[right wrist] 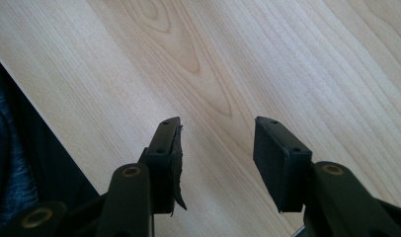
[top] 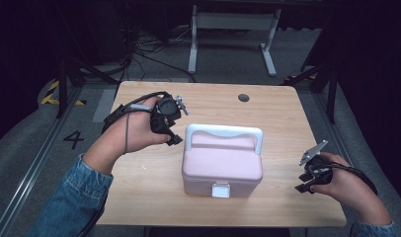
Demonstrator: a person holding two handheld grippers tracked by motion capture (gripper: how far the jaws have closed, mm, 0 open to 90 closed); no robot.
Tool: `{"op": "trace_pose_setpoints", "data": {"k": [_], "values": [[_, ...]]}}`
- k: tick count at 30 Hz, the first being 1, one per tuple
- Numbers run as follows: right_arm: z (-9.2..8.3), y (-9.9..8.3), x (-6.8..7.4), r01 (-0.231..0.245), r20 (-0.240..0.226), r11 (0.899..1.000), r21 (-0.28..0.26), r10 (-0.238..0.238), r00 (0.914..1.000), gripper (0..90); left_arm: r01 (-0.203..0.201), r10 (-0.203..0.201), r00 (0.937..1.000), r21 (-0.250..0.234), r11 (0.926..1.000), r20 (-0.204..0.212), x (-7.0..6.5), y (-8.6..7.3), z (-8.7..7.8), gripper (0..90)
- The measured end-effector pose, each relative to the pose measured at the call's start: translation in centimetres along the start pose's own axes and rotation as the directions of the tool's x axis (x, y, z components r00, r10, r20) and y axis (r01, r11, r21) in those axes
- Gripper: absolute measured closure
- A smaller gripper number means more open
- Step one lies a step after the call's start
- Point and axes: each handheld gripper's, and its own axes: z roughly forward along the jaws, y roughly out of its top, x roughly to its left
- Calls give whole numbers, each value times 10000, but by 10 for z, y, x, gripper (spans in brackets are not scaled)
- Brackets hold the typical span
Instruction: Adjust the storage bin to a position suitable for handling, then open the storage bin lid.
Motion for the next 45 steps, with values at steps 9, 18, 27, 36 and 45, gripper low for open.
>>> {"op": "trace_pose_setpoints", "data": {"k": [9,18,27,36,45], "values": [[0,-7,1,-199,32,9998,58,199,9998,544,-415,418,9984,-91,9991,384,2,25,9,408],[1,-10,2,-225,13,9997,36,225,9997,543,-1116,1107,9921,118,9937,598,-5,46,18,414],[1,-12,3,-243,-31,9997,-4,243,9997,543,-1524,1503,9872,366,9876,529,-10,59,29,459],[3,-12,2,-182,-12,9998,49,182,9998,546,-1914,1919,9814,525,9801,-47,-8,59,26,684],[2,-12,2,-213,-55,9998,13,213,9998,544,-2060,2048,9784,571,9769,267,-11,60,19,705]]}}
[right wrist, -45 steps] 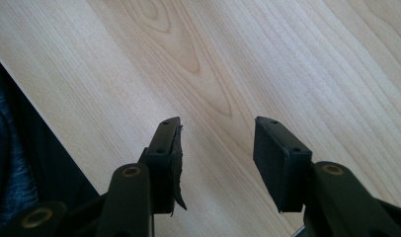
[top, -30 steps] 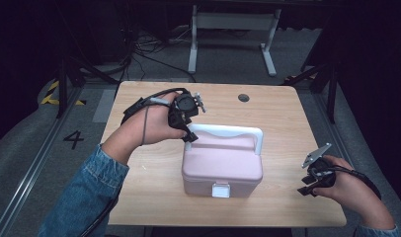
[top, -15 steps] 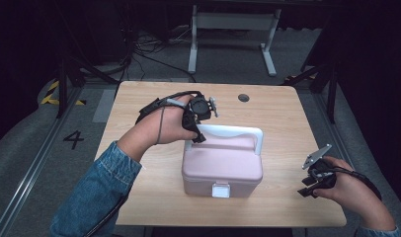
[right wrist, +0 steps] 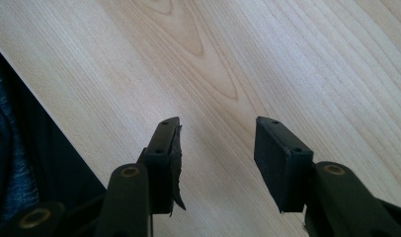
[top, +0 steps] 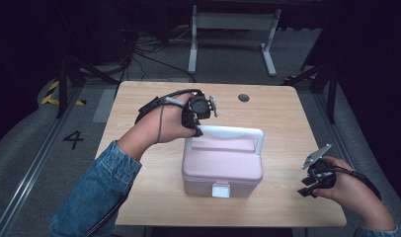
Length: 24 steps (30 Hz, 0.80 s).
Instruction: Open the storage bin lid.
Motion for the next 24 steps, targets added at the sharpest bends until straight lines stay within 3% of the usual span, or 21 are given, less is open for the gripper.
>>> {"op": "trace_pose_setpoints", "data": {"k": [9,24], "values": [[-1,0,0,-4,-3,10000,-18,4,10000,544,342,-320,9976,-345,9988,621,1,-1,-14,719],[-1,-1,0,-1,23,10000,-45,1,10000,543,693,-647,9956,-684,9952,674,12,4,-32,721]]}}
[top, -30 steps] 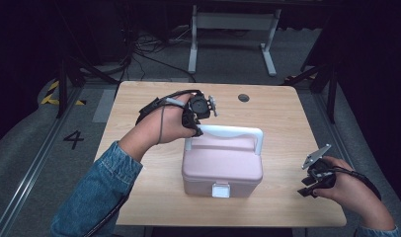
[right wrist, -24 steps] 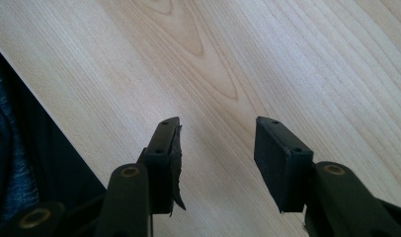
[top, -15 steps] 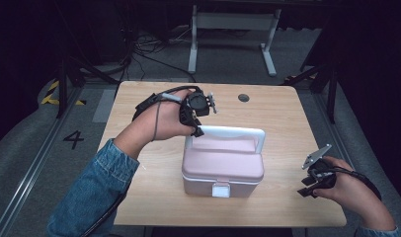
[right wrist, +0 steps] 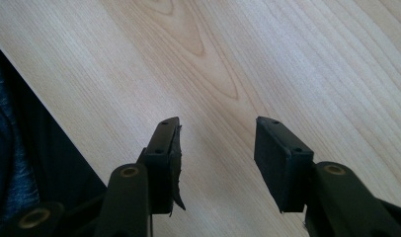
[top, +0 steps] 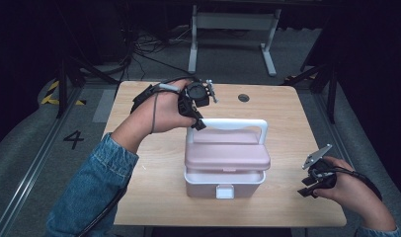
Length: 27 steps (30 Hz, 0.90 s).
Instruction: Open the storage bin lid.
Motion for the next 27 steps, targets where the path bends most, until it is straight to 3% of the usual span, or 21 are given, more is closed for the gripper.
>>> {"op": "trace_pose_setpoints", "data": {"k": [7,9,16,27], "values": [[-1,0,0,-19,16,10000,-37,19,10000,541,-35,29,9993,-170,9998,-380,7,5,-3,703],[-1,0,0,-21,12,10000,-33,21,10000,541,137,-147,9993,-299,9995,-347,8,6,-3,701],[-3,-1,1,-40,47,9999,-98,41,10000,533,152,-173,9987,-415,9990,-488,14,8,-5,699],[-21,8,9,367,307,9970,-688,-346,9989,508,193,-218,9978,-411,9990,-621,26,12,-2,681]]}}
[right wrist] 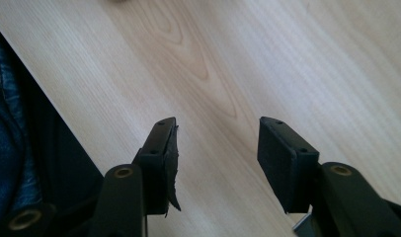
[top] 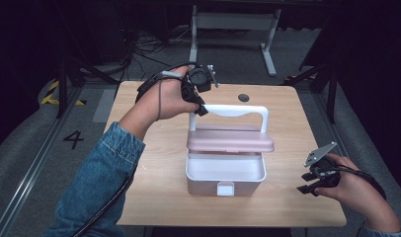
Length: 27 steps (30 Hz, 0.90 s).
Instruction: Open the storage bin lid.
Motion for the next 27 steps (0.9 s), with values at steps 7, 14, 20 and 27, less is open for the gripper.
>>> {"op": "trace_pose_setpoints", "data": {"k": [7,14,20,27], "values": [[-23,21,7,516,455,9967,-625,-488,9978,486,43,-42,10000,-39,10000,82,2,-1,0,680],[-39,42,15,792,643,9900,-1170,-720,9953,471,12,-13,9999,80,10000,139,1,-1,-1,680],[-52,61,21,1211,811,9830,-1380,-1107,9905,461,23,-23,9999,35,10000,133,1,-1,-1,680],[-64,82,32,1645,784,9649,-2045,-1514,9854,428,-15,15,9999,-8,10000,155,2,-1,0,680]]}}
